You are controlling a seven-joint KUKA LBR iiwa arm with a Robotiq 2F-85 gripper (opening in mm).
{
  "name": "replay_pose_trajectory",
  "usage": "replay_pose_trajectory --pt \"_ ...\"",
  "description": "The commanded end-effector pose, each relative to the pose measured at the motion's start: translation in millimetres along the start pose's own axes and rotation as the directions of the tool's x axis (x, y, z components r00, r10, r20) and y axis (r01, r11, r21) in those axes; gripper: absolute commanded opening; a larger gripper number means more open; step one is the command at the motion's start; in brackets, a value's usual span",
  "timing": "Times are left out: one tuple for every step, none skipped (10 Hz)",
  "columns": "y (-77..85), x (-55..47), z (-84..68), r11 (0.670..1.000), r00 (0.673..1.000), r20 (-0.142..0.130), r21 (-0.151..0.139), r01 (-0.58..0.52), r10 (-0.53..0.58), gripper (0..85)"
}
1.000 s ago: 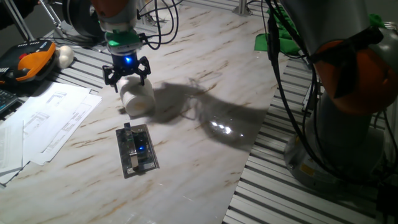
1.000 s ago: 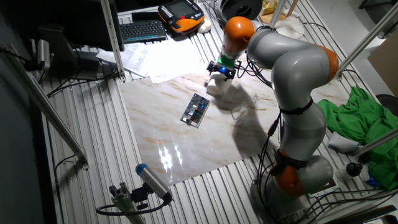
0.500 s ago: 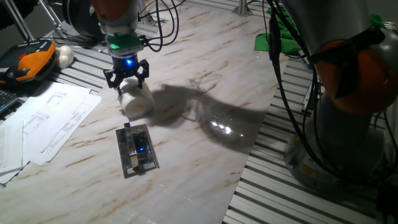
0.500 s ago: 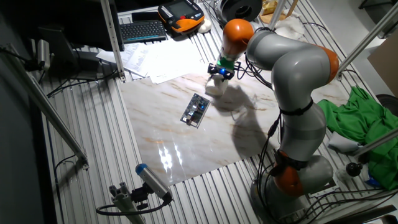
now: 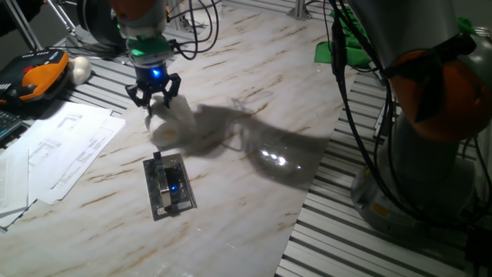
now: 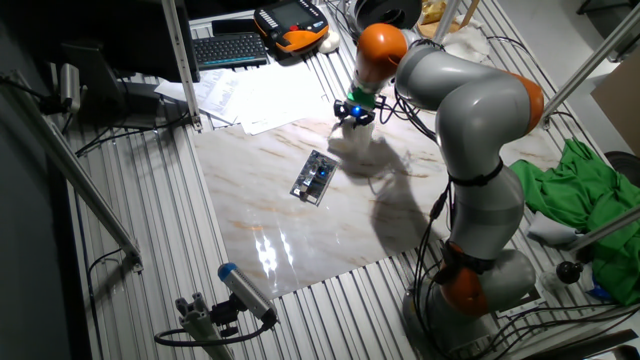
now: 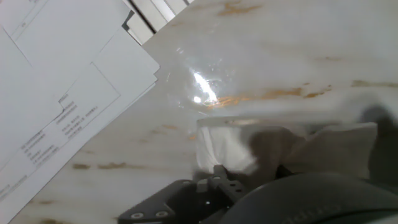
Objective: Put the toilet paper on its holder
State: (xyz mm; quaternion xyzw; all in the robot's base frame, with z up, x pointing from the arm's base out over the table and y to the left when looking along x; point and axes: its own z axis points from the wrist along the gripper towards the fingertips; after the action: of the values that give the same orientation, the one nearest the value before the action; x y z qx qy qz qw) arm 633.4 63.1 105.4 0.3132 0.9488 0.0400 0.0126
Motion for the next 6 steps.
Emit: replay_pose_trajectory --pt "1.6 2.2 -2.7 1.000 1.000 0.000 0.002 -0.006 0.006 34.0" --pt "2.4 5.6 -5.4 1.000 1.000 -0.001 0.003 -0.012 0.012 34.0" --pt "2.1 6.7 -6.6 1.000 1.000 -0.004 0.002 -0.015 0.015 34.0" --pt "1.9 7.4 -7.4 1.000 1.000 -0.005 0.003 -0.015 0.015 34.0" --pt "1.4 8.4 -9.1 1.000 1.000 -0.006 0.002 -0.017 0.017 34.0" --pt "0.8 10.3 -11.6 1.000 1.000 -0.015 0.001 -0.025 0.025 34.0"
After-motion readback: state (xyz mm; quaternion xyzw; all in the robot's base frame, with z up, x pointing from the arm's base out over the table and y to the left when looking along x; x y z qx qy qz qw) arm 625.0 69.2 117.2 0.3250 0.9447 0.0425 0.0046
